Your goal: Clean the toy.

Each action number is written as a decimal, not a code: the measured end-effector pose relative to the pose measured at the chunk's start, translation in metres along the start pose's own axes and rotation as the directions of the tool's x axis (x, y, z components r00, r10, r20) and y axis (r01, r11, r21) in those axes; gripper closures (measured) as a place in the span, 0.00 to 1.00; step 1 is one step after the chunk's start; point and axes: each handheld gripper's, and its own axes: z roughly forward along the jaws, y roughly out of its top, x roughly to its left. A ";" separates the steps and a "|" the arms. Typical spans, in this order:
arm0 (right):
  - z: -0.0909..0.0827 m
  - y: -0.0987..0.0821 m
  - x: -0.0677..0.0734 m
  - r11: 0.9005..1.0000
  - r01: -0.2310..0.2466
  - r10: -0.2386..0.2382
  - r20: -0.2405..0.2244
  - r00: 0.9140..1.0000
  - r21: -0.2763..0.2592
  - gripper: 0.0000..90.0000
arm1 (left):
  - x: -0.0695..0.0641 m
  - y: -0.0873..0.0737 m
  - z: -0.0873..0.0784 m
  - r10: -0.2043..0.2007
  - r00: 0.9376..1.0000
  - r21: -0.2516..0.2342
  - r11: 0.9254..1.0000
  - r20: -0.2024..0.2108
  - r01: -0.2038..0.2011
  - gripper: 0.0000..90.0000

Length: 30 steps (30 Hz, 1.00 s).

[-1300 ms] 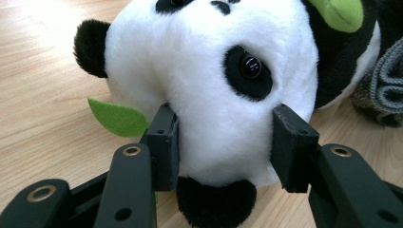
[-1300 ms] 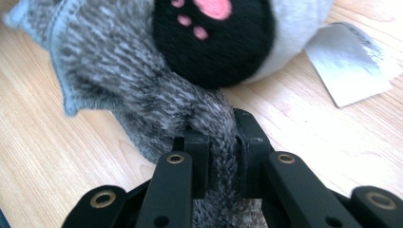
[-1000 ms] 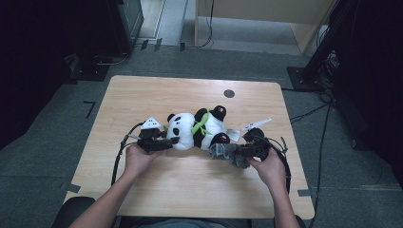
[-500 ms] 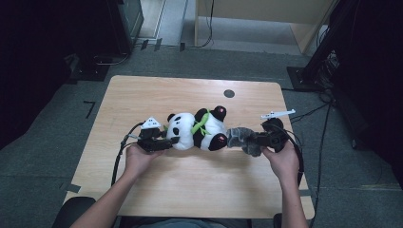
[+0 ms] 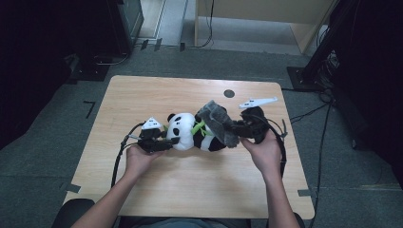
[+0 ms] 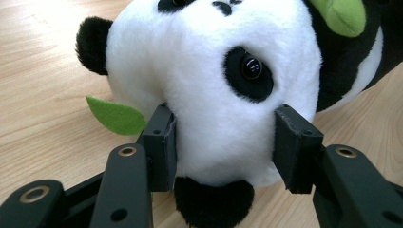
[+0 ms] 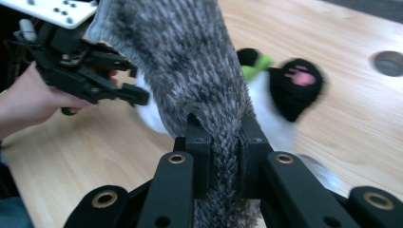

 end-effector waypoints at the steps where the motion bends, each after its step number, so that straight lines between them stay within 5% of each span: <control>1: 0.005 0.002 0.004 1.000 0.006 -0.006 -0.008 1.000 0.007 0.89 | 0.000 0.000 0.000 0.001 1.000 -0.002 1.000 -0.001 -0.001 0.54; 9: 0.055 0.019 0.039 0.996 0.077 -0.072 -0.091 0.993 0.051 0.89 | -0.002 -0.002 0.000 -0.004 1.000 -0.015 1.000 -0.007 0.004 0.53; 13: 0.088 0.017 0.055 0.986 0.117 -0.103 -0.122 0.987 0.115 0.89 | -0.002 -0.002 0.000 -0.007 1.000 -0.017 1.000 -0.007 0.007 0.53; 17: 0.112 0.009 0.063 0.973 0.157 -0.145 -0.084 0.986 0.166 0.89 | -0.001 -0.003 0.000 -0.018 1.000 -0.018 1.000 0.000 0.018 0.52; 27: 0.132 -0.018 0.065 0.960 0.210 -0.203 -0.055 0.978 0.188 0.89 | 0.002 -0.003 -0.001 -0.014 1.000 0.000 1.000 0.009 0.014 0.51; 30: 0.132 -0.025 0.063 0.960 0.187 -0.178 -0.060 0.982 0.208 0.89 | 0.002 -0.003 -0.001 -0.004 1.000 0.003 1.000 0.005 0.004 0.51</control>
